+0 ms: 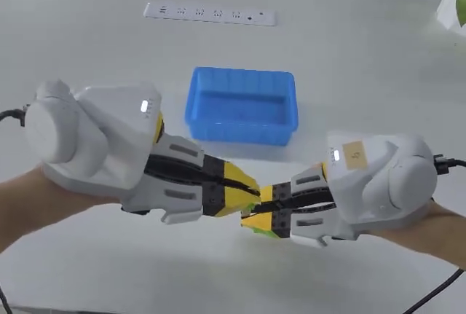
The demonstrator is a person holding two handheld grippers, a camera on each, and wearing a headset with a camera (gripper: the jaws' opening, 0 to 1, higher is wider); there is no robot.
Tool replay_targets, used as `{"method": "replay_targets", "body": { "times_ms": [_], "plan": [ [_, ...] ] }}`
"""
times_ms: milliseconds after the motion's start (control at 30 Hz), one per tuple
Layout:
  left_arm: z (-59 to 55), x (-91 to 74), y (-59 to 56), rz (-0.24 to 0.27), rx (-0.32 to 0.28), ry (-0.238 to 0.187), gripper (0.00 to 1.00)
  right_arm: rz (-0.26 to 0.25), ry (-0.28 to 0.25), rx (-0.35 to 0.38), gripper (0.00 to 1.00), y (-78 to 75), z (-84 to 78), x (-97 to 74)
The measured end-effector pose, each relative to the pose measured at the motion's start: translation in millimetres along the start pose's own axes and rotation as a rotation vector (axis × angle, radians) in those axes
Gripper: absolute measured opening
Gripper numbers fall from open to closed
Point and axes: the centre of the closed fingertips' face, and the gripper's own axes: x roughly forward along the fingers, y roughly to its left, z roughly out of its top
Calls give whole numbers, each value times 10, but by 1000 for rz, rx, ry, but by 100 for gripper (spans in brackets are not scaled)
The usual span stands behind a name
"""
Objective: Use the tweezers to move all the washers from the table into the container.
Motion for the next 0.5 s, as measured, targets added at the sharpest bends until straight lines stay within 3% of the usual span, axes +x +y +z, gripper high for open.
{"method": "replay_targets", "body": {
  "times_ms": [267, 500],
  "plan": [
    [-19, -107, 51, 11, 26, 30, 5, -44, 5, -76, 8, -79, 89, 83],
    [-14, -110, 74, 15, 31, 30, 5, -72, 9, -88, 9, -125, 95, 73]
  ]
}}
